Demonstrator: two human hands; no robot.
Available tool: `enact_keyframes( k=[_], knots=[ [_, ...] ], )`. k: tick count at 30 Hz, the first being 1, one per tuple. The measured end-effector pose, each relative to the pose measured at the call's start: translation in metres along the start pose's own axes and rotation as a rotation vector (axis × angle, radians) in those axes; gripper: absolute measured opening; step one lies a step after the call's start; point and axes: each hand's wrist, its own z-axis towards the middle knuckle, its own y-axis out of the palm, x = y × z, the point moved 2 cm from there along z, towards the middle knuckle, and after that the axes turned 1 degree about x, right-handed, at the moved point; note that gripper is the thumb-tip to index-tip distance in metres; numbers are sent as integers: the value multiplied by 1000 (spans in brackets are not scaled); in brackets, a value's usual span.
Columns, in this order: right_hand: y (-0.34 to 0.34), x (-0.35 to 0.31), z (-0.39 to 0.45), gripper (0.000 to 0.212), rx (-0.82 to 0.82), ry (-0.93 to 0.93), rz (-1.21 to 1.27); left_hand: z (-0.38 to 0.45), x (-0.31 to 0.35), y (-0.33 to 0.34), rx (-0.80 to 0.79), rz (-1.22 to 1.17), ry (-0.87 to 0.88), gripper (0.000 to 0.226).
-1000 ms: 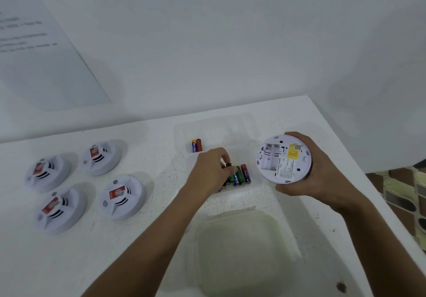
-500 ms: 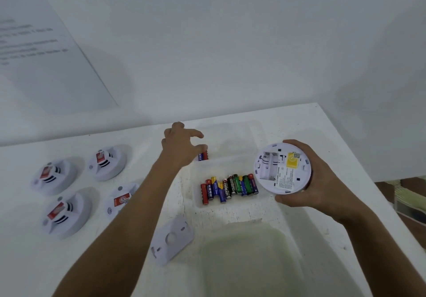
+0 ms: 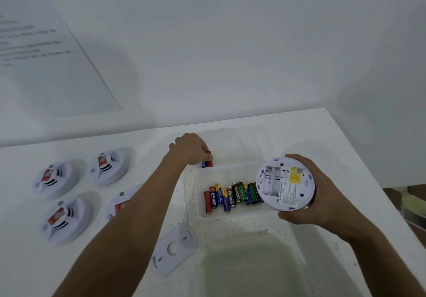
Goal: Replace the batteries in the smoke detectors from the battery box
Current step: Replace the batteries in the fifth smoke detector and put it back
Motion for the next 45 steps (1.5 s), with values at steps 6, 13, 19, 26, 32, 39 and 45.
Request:
enact_keyframes(
  k=[6,13,19,26,32,39,45],
  knots=[
    [1,-7,1,98,-7,-14,-1,-21,3,-10,201,-294,-5,15],
    [14,-18,1,100,-37,-28,20,-116,38,-36,432,-618,254,5],
    [27,-29,-2,98,-27,-67,42,-179,55,-6,479,-747,472,24],
    [32,-35,-8,96,8,-86,46,-191,49,25,811,-280,768,12],
    [33,-39,-10,97,-5,-87,48,-186,40,24,532,-641,578,10],
    [35,-45,-7,95,-27,-112,65,-186,41,2,82,-952,176,54],
    [37,-44,-3,95,-44,-108,84,-182,42,-5,-40,-1014,97,66]
  ],
)
